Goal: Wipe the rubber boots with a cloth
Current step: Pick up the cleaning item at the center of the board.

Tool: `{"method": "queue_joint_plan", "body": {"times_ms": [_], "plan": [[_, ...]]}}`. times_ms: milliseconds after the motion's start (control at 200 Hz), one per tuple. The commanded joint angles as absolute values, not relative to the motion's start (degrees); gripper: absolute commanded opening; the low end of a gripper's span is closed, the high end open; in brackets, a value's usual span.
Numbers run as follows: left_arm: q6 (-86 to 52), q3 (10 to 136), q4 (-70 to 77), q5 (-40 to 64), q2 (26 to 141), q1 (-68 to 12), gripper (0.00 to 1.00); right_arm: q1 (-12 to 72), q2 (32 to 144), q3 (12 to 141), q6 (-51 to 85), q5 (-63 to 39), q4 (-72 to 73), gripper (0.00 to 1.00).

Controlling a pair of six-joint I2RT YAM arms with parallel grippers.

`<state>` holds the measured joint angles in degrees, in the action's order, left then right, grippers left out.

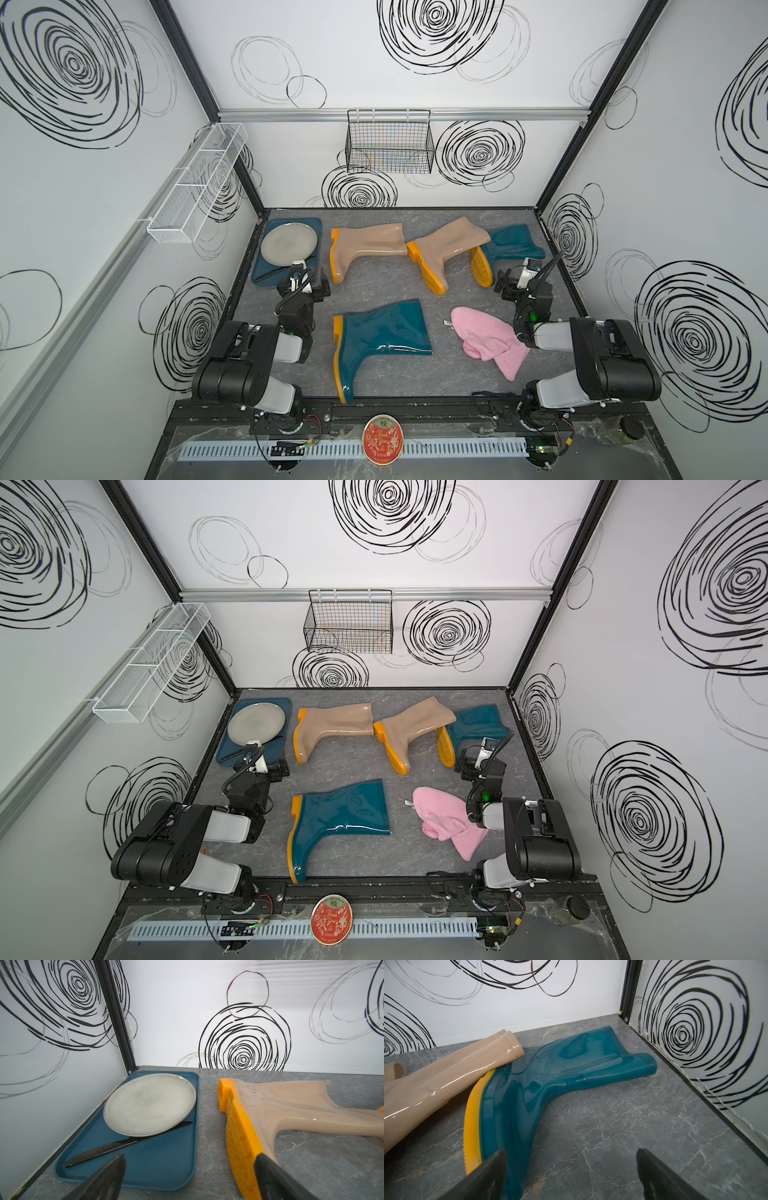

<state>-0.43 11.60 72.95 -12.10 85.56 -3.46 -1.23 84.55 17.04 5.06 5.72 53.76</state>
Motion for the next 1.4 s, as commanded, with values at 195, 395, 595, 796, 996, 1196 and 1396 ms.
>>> {"method": "queue_joint_plan", "body": {"times_ms": [195,395,595,796,996,1196,1396], "plan": [[-0.89,11.81,74.96,-11.3,85.16,-2.68,0.99,-0.92,83.82,17.81,4.37,6.24,53.91,1.0],[1.46,18.19,55.11,-19.17,74.45,-6.84,0.99,2.05,72.82,26.75,4.34,14.45,32.0,1.0],[-8.7,21.36,50.8,-26.86,64.01,-14.08,0.99,2.82,58.38,28.36,34.35,18.56,18.69,1.0],[-38.61,29.91,28.89,-12.83,58.4,-8.36,0.99,-2.09,51.73,26.7,43.93,-2.96,11.1,1.0],[-38.89,30.37,16.36,-17.08,48.37,-15.88,0.99,17.39,54.89,38.03,41.74,14.7,-22.11,1.0],[-37.81,33.34,-4.61,-28.35,42.0,-29.75,0.99,36.49,55.48,33.62,55.84,18.99,-32.31,1.0],[-40.92,34.01,-18.98,-37.2,38.58,-41.41,0.99,46.43,56.31,26.59,64.42,24.4,-31.64,1.0]]}}
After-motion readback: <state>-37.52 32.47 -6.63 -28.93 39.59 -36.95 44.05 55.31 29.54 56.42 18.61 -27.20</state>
